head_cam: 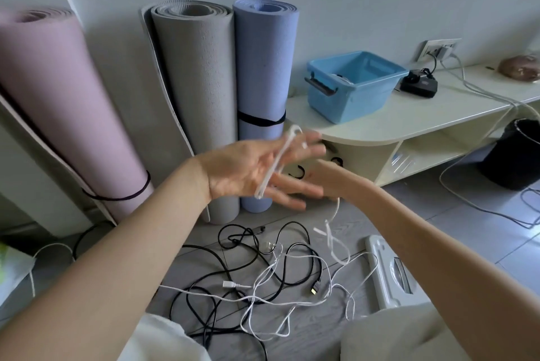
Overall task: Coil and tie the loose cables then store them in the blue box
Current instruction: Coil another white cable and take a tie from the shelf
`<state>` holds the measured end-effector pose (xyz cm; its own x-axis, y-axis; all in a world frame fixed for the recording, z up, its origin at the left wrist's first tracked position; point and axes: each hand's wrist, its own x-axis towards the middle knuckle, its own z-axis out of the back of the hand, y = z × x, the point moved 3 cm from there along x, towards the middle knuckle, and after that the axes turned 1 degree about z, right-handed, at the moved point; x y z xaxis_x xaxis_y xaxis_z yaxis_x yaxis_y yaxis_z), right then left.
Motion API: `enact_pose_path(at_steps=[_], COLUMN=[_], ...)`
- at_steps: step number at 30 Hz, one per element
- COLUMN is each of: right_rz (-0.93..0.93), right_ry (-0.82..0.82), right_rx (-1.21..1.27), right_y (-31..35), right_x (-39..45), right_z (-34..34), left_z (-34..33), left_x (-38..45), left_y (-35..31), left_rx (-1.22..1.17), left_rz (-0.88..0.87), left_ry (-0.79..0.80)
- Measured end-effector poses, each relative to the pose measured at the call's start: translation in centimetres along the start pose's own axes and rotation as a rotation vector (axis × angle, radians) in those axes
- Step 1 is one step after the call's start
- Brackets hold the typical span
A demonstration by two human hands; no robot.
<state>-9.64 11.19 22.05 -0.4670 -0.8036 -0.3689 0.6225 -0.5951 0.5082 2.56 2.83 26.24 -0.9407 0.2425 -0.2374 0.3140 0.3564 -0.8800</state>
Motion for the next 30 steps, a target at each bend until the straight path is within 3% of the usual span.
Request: enact_pose_path(at_steps=[2, 5, 9, 12, 17, 20, 23, 26, 30], right_rz=[-0.009, -0.061, -0.067, 0.075, 0.260, 0.404, 0.408, 0.331, 0.177], right_ry=[-0.118, -0.274, -0.346, -0.319, 0.001, 0.295, 0.606, 0.769, 0.864], right_rx=[-0.057, -0.069, 0.344, 0.745, 1.018, 0.946, 0.824, 0.626, 0.418], right_y=[-0.4, -0.6, -1.0, -0.2, 2.2, 3.1, 3.1, 2.7, 2.2], right_x=[-0.2, -0.5, -0.8, -1.3, -2.3, -3.3, -4.0, -3.6, -3.1], right_z=[1.4, 3.0, 4.6, 5.6, 5.4, 4.6, 3.1, 1.2, -1.5], left_z=[-0.2, 0.8, 3.1, 4.1, 5.7, 6.8, 7.0, 6.5, 4.1], left_x=[0.2, 0.1, -0.8, -0.9, -0.5, -0.6, -0.8, -1.1, -1.0], left_y=[2.2, 4.3, 4.6, 4.8, 4.8, 3.7, 2.2, 0.5, -1.5], left_rx=[0.115, 0.146, 0.074, 0.116, 0.075, -0.076, -0.190, -0.383, -0.387], left_rz=[0.199, 0.356, 0.338, 0.342, 0.242, 0.066, -0.106, -0.285, -0.392], left_ry=[0.106, 0.028, -0.203, -0.313, -0.561, -0.732, -0.804, -0.767, -0.510])
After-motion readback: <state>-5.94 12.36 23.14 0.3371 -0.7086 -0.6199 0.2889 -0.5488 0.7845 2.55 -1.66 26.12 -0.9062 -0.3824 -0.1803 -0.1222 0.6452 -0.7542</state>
